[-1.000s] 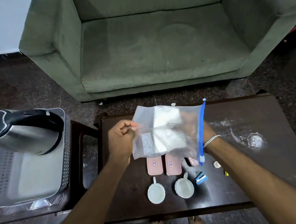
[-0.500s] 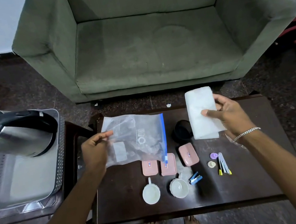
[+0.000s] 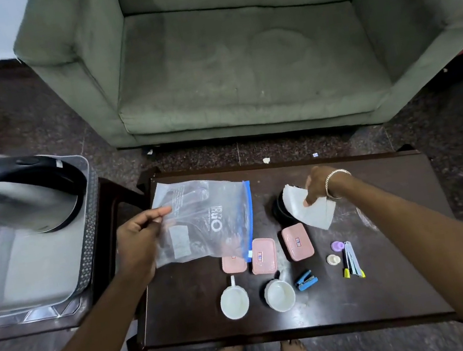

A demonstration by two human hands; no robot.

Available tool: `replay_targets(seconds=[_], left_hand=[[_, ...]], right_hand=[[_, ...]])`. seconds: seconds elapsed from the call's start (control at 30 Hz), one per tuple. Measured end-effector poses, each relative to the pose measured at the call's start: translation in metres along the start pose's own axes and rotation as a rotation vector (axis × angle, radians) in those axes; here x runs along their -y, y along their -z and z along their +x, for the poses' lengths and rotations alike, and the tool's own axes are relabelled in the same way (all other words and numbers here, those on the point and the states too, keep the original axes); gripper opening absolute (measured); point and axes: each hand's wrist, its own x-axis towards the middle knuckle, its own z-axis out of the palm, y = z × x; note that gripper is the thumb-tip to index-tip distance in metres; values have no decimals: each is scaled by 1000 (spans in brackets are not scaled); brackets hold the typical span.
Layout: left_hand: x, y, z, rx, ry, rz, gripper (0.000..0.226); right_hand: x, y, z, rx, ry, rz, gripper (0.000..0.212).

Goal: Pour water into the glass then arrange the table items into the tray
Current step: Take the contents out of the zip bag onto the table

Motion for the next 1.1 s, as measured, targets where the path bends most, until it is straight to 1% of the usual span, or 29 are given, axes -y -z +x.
replay_targets(seconds=[0.07, 0.13, 0.27, 0.3, 0.37, 0.43, 0.6, 0.63, 0.7, 0.8, 0.9, 1.0, 1.03, 1.1], left_hand=[[0, 0, 1, 11, 5, -21, 31], [0, -1, 3, 27, 5, -31, 32], [-1, -4, 4, 70, 4, -33, 39], [-1, -6, 4, 80, 2, -36, 41], [-1, -9, 4, 93, 3, -36, 43], [-1, -13, 6, 98, 10, -28, 43], [-1, -21, 7, 101, 8, -19, 33], [-1, -22, 7, 101, 12, -20, 32], [-2, -22, 6, 103, 18, -18, 31], [-5, -21, 6, 100, 24, -19, 33], [-7, -22, 6, 99, 28, -23, 36], [-8, -24, 4, 114, 22, -18, 39], [-8, -25, 4, 122, 22, -19, 41], [-6, -27, 3, 131, 26, -17, 43]], right_hand=[[10, 7, 3, 115, 1, -97, 29], [21, 13, 5, 211, 3, -182, 34], [36, 13, 12, 278, 8, -342, 38], [38, 11, 16, 297, -2, -350, 35], [43, 7, 18, 323, -31, -345, 19], [49, 3, 25, 317, -46, -325, 17], [56, -4, 33, 256, -30, -332, 15], [56, -5, 33, 253, -34, -318, 18], [55, -3, 26, 218, -38, -215, 23], [46, 4, 14, 77, -14, -158, 28], [27, -1, 4, -46, -50, -138, 31], [17, -17, 4, -227, -28, -111, 51], [18, -21, 6, -251, -13, -73, 54], [22, -27, 14, -229, 8, -3, 57]])
